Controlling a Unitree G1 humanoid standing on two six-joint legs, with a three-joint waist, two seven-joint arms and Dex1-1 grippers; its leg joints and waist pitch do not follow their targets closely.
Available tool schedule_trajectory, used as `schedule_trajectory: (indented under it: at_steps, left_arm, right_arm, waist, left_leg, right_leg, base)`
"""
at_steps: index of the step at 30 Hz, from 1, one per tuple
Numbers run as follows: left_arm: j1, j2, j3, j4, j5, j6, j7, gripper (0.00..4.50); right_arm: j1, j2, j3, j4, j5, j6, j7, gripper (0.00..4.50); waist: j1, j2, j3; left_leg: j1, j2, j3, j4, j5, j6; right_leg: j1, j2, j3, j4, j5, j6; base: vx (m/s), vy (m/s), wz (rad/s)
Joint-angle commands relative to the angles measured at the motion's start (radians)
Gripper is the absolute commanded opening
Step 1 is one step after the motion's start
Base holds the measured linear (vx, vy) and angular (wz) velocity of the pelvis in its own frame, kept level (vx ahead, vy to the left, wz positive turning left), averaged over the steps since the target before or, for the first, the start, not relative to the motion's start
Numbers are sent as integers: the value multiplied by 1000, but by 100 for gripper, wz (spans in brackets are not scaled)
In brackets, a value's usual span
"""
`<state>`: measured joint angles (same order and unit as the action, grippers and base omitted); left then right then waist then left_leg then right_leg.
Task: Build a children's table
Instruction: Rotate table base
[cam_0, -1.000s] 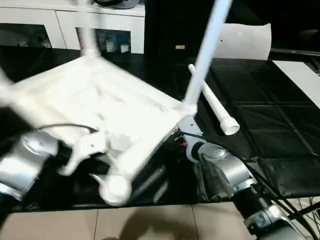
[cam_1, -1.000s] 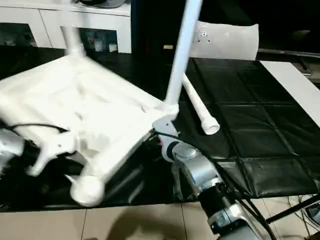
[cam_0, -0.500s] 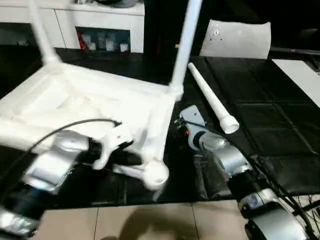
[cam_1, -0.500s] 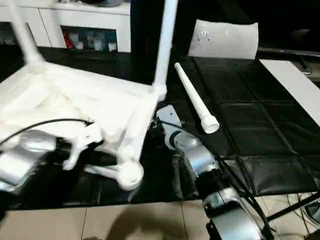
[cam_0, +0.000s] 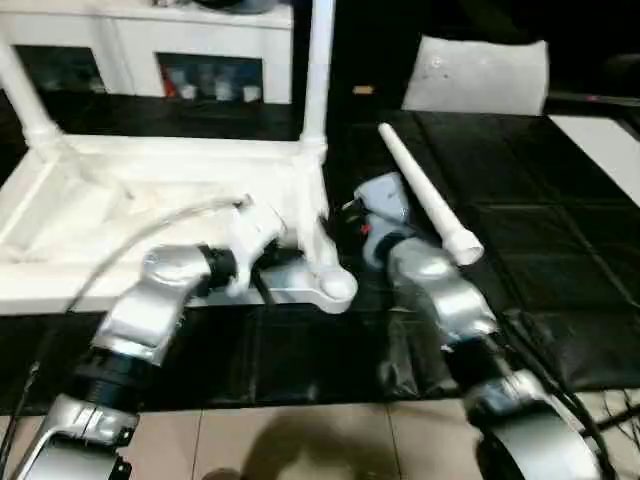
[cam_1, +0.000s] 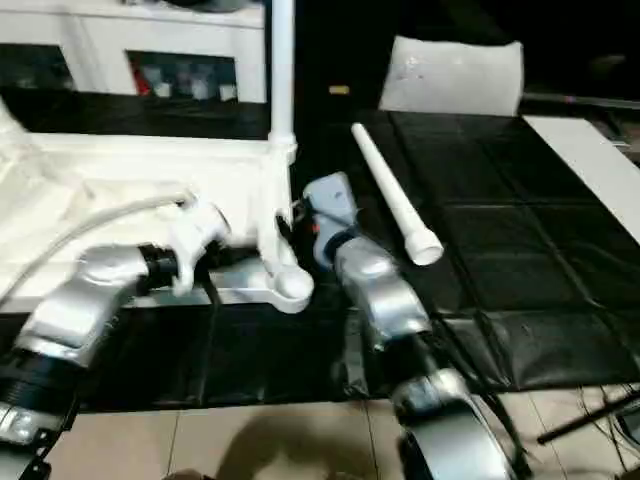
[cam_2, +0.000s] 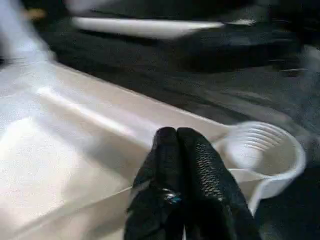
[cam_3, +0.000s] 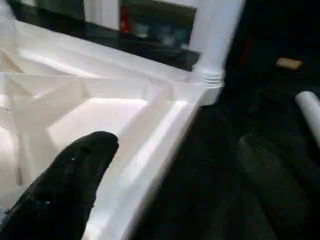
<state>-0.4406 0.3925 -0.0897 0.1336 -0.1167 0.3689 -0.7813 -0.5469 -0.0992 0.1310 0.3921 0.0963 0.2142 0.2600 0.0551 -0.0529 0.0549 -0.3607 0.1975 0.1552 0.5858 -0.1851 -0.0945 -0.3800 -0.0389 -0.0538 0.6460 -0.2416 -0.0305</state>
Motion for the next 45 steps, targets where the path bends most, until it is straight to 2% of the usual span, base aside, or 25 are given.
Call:
schedule_trajectory:
  at_steps: [1, 5, 13, 19, 23, 24, 25, 26, 27, 28, 29, 30, 31, 32, 33, 34, 35, 36, 38, 39, 40, 41, 42, 43, 45]
  left_arm:
    - [45, -30, 53, -65, -45, 17, 51, 34]
    - [146, -112, 143, -221, -52, 95, 221, 60]
    - [355, -245, 193, -459, 22, 95, 465, 115]
    - [441, -303, 155, -544, 40, 97, 545, 184]
    - [438, -307, 165, -540, 58, 104, 576, 211]
    - [438, -307, 164, -540, 58, 104, 576, 211]
    - [437, -307, 160, -539, 61, 101, 577, 230]
    - [437, -308, 159, -540, 61, 101, 578, 230]
    - [437, -312, 150, -544, 66, 104, 587, 232]
    - [438, -311, 145, -546, 69, 103, 590, 235]
    - [438, -309, 141, -547, 71, 102, 592, 260]
    - [437, -310, 150, -544, 65, 119, 608, 269]
    - [436, -310, 152, -542, 66, 124, 614, 269]
    - [436, -310, 152, -542, 66, 124, 614, 269]
    - [437, -303, 152, -543, 70, 124, 614, 278]
    - [438, -299, 150, -545, 75, 125, 613, 290]
    - [438, -294, 151, -546, 77, 121, 610, 290]
    - [438, -293, 154, -547, 72, 113, 605, 303]
    - [438, -286, 156, -549, 72, 104, 603, 303]
    - [437, -280, 157, -550, 74, 104, 605, 303]
    - [437, -280, 159, -551, 71, 105, 605, 303]
    - [436, -278, 159, -554, 70, 109, 606, 303]
    - [436, -277, 158, -555, 71, 111, 607, 303]
    - [438, -274, 156, -556, 67, 113, 607, 303]
    - [440, -273, 156, -558, 63, 114, 607, 303]
  right_arm:
    - [59, -22, -31, -115, 22, 26, 11, 450]
    - [177, -24, -69, -329, 33, 111, -44, 450]
    - [376, -30, -75, -670, 68, 329, -89, 450]
    - [474, -28, -98, -763, 95, 350, -84, 450]
    - [462, -30, -108, -782, 110, 393, -88, 450]
    - [462, -30, -109, -783, 110, 394, -88, 450]
    - [459, -30, -111, -786, 111, 400, -91, 450]
    - [459, -30, -112, -786, 111, 400, -91, 450]
    - [464, -30, -118, -795, 107, 407, -95, 450]
    - [467, -32, -119, -799, 104, 410, -96, 450]
    - [468, -34, -120, -802, 101, 411, -96, 450]
    - [474, -34, -121, -814, 112, 430, -98, 450]
    - [476, -36, -121, -819, 116, 441, -97, 450]
    - [476, -36, -121, -819, 116, 441, -97, 450]
    - [484, -44, -111, -828, 116, 445, -89, 450]
    - [487, -47, -107, -831, 115, 445, -86, 450]
    - [493, -50, -99, -837, 115, 447, -81, 450]
    - [497, -51, -93, -840, 115, 449, -78, 450]
    - [502, -50, -86, -844, 115, 451, -75, 450]
    - [506, -49, -80, -844, 113, 452, -75, 450]
    - [507, -48, -78, -844, 113, 452, -75, 450]
    - [508, -49, -76, -845, 112, 453, -74, 450]
    - [508, -49, -75, -845, 112, 454, -73, 450]
    - [506, -51, -70, -844, 114, 455, -70, 450]
    - [505, -53, -68, -844, 114, 453, -67, 450]
  waist:
    - [2, 18, -66]
    - [3, 20, -64]
    - [-9, 5, -42]
    - [-19, -13, -46]
    - [-32, -9, -43]
    - [-44, -4, -43]
    - [-58, 11, -44]
    - [-63, 24, -51]
    - [-90, 29, -49]
    - [-101, 33, -49]
    - [-109, 35, -46]
    - [-94, 19, -39]
    - [-84, -22, -46]
    - [-53, -56, -49]
    - [-20, -60, -51]
    - [-11, -67, -40]
    - [-5, -69, -45]
    - [-1, -42, -44]
    - [-12, -7, -56]
    - [-24, 0, -61]
    - [-29, -5, -54]
    - [-27, -12, -47]
    - [-7, -31, -35]
    - [10, -31, -15]
    - [12, -22, -19]
  left_leg:
    - [9, 31, 2, -54, -49, 7]
    - [9, 36, 0, -57, -79, 8]
    - [8, 33, -3, -67, -247, -18]
    - [3, 29, -4, -63, -233, -2]
    - [8, 35, -13, -68, -244, -23]
    - [17, 52, -28, -77, -272, -35]
    - [-3, 76, -84, -117, -303, 16]
    - [23, 116, -117, -123, -323, 45]
    - [8, 125, -194, -147, -325, 163]
    - [33, 131, -235, -141, -301, 274]
    - [59, 192, -184, -142, -263, 274]
    - [32, 178, -139, -135, -235, 304]
    - [-17, 67, -75, -61, -212, 300]
    - [-42, -57, -3, 72, -196, 258]
    - [-55, -73, 0, 134, -124, 168]
    - [-71, -70, -12, 93, -52, 109]
    - [-67, -68, -18, 76, -49, 110]
    - [-43, -40, -42, 36, -63, 130]
    - [-24, 38, -93, -10, -86, 161]
    - [30, 142, -140, -41, -133, 208]
    - [21, 171, -150, -58, -142, 226]
    - [9, 144, -134, -49, -163, 204]
    - [-9, 21, -59, -3, -178, 129]
    - [9, -31, -24, 38, -124, 102]
    - [11, -16, -25, 7, -128, 90]
  right_leg:
    - [62, -83, 59, -61, 180, -188]
    - [57, -81, 58, -65, 152, -179]
    - [36, -77, 65, -109, -264, -51]
    - [29, -72, 67, -109, -254, -27]
    - [25, -54, 57, -104, -204, -29]
    - [25, -34, 40, -102, -165, -40]
    - [52, -33, -1, -74, -94, -88]
    - [40, -38, -11, -63, -61, -116]
    - [45, -32, -39, -16, -55, -192]
    - [18, -26, -41, 13, -115, -270]
    - [-3, -47, -24, 12, -101, -271]
    - [7, -74, -1, 14, -43, -283]
    - [40, -105, 51, -70, -21, -345]
    - [54, -101, 58, -147, -118, -310]
    - [71, -138, 82, -153, -289, -151]
    - [85, -121, 82, -139, -313, 127]
    - [91, -113, 86, -137, -288, 246]
    - [86, -119, 73, -146, -228, 313]
    - [82, -104, 30, -128, -120, 284]
    - [54, -134, 42, -91, -62, 178]
    - [57, -180, 69, -60, -12, 82]
    - [60, -194, 83, -72, -20, 57]
    - [80, -176, 77, -138, -223, 122]
    - [60, -153, 65, -197, -568, 206]
    - [68, -113, 35, -203, -638, 232]
  base:
    - [0, 0, 0]
    - [0, 0, 0]
    - [0, 0, 0]
    - [0, 0, 0]
    - [0, 0, 0]
    - [0, 0, 0]
    - [0, 0, 0]
    - [12, -53, 30]
    - [32, -117, 58]
    - [32, -117, 58]
    - [33, -172, 49]
    - [28, -203, 15]
    - [28, -203, 15]
    - [-3, -205, 0]
    - [-17, -173, -7]
    - [-17, -173, -7]
    - [-12, -139, -9]
    - [-16, -106, -12]
    - [-12, -93, -7]
    - [-3, -53, 10]
    - [-3, -53, 10]
    - [0, 0, 0]
    - [0, 0, 0]
    - [0, 0, 0]
    - [0, 0, 0]
